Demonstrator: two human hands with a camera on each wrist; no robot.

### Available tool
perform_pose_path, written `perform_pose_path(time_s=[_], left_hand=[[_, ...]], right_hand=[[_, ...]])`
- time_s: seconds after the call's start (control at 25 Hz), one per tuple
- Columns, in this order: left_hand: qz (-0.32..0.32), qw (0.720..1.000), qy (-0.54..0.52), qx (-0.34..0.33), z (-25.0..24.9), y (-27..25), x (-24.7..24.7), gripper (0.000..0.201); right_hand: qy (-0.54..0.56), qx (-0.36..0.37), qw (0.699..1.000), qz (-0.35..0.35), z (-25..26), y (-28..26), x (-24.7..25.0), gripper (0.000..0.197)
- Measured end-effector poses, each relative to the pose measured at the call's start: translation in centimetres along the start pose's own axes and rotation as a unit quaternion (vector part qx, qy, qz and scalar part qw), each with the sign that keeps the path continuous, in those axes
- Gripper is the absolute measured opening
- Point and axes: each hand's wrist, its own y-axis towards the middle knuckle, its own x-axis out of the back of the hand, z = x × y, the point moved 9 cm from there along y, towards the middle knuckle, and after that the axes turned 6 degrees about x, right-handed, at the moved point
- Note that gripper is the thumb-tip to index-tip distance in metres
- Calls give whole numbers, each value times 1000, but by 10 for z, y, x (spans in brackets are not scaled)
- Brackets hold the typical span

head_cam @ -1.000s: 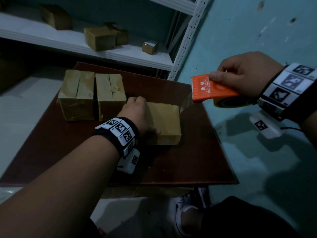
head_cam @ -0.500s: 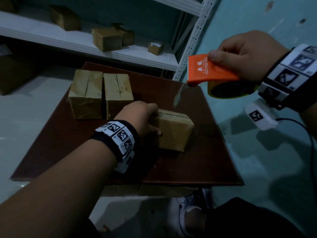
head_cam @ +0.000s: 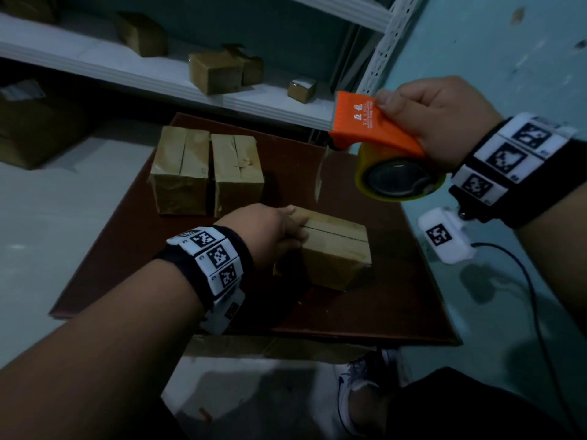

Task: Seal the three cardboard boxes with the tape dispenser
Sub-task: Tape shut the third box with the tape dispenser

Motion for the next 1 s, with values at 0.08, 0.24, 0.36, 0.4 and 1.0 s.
perform_pose_path(time_s=[0.08, 0.24, 0.36, 0.4, 1.0], left_hand=[[-30, 1000, 7, 4, 0, -9, -1, 46], [-2, 1000, 14, 22, 7, 8, -13, 52], [-51, 998, 12, -23, 9, 9, -7, 47], [-77, 996, 2, -40, 7, 3, -2, 42], [-52, 535, -796, 277, 75, -13, -53, 36]], right_hand=[[32, 2, 999, -15, 4, 0, -9, 54], [85, -29, 996, -22, 0, -6, -29, 51], [33, -38, 997, 58, -17, -14, -63, 52], [20, -44, 995, 88, -24, -19, -76, 51], [-48, -34, 983, 176, -42, -29, -111, 47]])
